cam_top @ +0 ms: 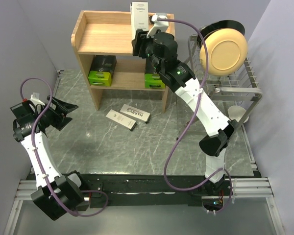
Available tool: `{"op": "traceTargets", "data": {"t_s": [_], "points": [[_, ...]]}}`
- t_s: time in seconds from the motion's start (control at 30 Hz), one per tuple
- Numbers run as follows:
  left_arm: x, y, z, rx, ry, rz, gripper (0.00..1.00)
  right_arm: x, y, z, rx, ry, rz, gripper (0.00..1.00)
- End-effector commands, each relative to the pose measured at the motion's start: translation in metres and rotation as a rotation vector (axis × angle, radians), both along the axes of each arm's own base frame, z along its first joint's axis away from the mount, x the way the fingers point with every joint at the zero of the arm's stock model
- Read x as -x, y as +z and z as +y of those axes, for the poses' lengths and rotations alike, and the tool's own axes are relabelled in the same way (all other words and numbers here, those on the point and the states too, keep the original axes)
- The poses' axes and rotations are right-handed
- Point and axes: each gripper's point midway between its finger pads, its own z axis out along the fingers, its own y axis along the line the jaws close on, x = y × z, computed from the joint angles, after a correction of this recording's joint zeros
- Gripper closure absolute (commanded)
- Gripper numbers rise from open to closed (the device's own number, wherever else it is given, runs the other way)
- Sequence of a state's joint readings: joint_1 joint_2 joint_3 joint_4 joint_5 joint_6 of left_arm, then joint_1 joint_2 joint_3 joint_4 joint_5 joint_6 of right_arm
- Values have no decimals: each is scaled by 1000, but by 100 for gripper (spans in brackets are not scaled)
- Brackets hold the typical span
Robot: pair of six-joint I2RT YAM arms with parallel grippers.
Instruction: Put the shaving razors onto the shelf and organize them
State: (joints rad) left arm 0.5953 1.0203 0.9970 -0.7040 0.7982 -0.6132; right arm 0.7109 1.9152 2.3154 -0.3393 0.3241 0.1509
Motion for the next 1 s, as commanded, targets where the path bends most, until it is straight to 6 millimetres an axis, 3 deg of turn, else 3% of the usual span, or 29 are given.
{"op": "traceTargets", "data": {"t_s": [0.0,0.2,0.3,0.5,0.57,0.63,0.7,0.73,0.8,0.97], "points": [[2,-1,2,-14,10,-22,13,17,27,-15,-65,-7,-18,57],[1,-7,0,27,22,-23,13,36,42,-28,-70,-4,-37,58],[0,-15,-1,53,29,-16,13,37,37,-32,-51,-19,-29,58],[-1,-14,-1,65,23,-12,13,22,18,-29,-25,-56,-3,56],[-2,-11,0,60,22,-18,13,16,21,-28,-35,-74,-14,55],[-3,-8,0,60,22,-22,13,6,17,-25,-40,-91,-19,51],[-3,-1,-2,51,-6,-45,11,-2,12,-25,-41,-127,-20,38],[-3,9,-2,30,-13,-61,1,-2,21,-27,-60,-134,-35,34],[-4,23,-1,-29,-40,-100,1,-2,31,-28,-67,-137,-64,28],[-15,98,4,-183,-51,-238,0,12,73,-40,-100,-132,-166,23]]}}
